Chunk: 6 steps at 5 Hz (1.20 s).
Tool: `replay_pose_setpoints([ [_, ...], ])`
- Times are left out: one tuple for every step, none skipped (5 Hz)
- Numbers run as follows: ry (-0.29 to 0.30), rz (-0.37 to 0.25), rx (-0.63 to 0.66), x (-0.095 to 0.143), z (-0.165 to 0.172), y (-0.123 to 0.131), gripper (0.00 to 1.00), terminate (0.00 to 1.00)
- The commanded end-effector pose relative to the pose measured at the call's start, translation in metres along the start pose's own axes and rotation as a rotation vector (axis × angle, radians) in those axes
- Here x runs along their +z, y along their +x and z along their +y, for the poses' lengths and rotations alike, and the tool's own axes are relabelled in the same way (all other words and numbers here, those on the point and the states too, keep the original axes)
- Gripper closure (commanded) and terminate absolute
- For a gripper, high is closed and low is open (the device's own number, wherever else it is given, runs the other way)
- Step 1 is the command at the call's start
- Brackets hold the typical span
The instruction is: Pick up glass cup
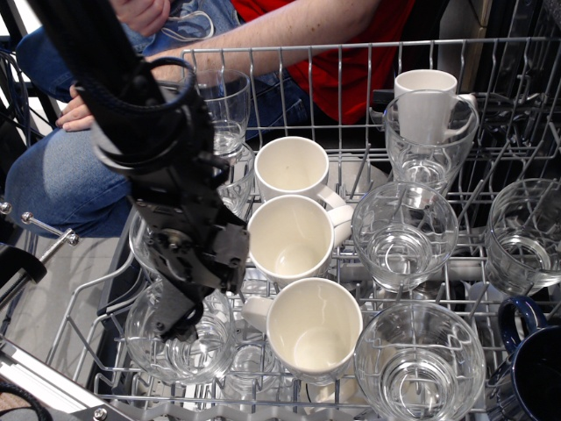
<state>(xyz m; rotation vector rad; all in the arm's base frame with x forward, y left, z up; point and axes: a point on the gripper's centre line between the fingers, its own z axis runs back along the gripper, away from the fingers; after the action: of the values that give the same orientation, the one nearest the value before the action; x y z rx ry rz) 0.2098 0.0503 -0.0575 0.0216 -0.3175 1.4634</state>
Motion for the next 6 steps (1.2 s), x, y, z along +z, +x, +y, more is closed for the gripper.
replay_pose_setpoints([
  [-0.008, -0.026, 0.055, -0.005, -0.011, -0.002, 0.00, 0.00],
  [0.000, -0.059, 0.055, -0.015, -0.014, -0.002, 0.00, 0.00],
  [0.037, -0.048, 0.076, -0.021, -0.015, 0.000, 1.00, 0.00],
  [0.041, -0.045, 0.082, -0.020, -0.018, 0.000, 1.00, 0.00],
  [0.044, -0.032, 0.087, -0.019, -0.019, 0.002, 1.00, 0.00],
  [0.063, -0.011, 0.086, -0.011, -0.021, 0.004, 1.00, 0.00],
])
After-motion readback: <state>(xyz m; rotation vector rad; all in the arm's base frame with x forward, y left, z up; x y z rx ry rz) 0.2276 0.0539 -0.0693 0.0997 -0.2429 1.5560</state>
